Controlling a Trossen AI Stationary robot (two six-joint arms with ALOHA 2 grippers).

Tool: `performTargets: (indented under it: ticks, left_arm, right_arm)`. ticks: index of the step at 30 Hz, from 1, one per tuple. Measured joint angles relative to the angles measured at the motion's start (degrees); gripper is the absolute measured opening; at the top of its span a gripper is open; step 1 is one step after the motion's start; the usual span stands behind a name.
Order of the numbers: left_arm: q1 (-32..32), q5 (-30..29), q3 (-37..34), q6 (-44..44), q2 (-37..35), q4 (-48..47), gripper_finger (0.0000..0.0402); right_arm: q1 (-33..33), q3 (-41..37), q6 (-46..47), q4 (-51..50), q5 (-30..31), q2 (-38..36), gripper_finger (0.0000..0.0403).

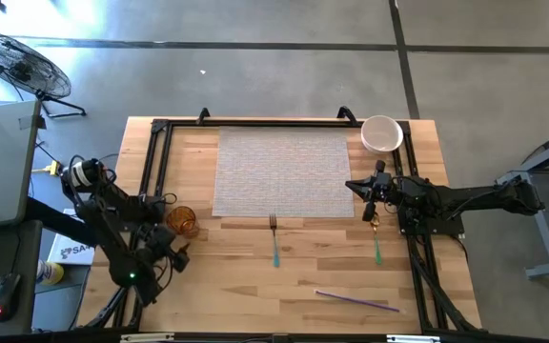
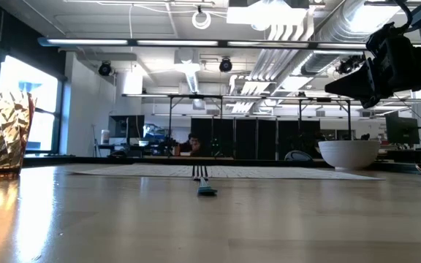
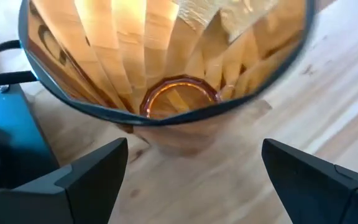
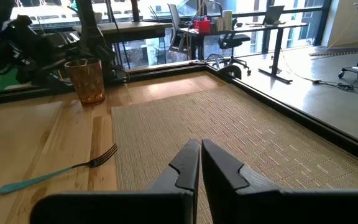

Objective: Pick & Place Utensil
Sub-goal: Put the brown cup on the gray mat

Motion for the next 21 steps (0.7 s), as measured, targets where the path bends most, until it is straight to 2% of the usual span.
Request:
performTargets:
  ticks: [5,10,15,21]
  left_arm:
    - [0.0,-0.69,-2.78,-1.02,0.02,2.98,0.0367]
    - [-0.02,-4.51,-5.25,0.07,0.02,7.44,0.0377]
    - [0.0,-5.13,-6.48,0.11,0.02,7.87,0.0398]
    - [0.02,-8.57,-9.02,0.3,0.04,8.19,0.0397]
  right_arm:
    - [-0.01,0.0,0.0,-0.01,0.0,0.0,0.0012]
    - [-0.01,-0.01,0.0,-0.01,0.0,0.01,0.0012]
    - [-0.01,0.0,0.0,-0.01,0.0,0.0,0.0012]
    - [0.0,0.01,0.0,-0.01,0.02,0.0,0.0012]
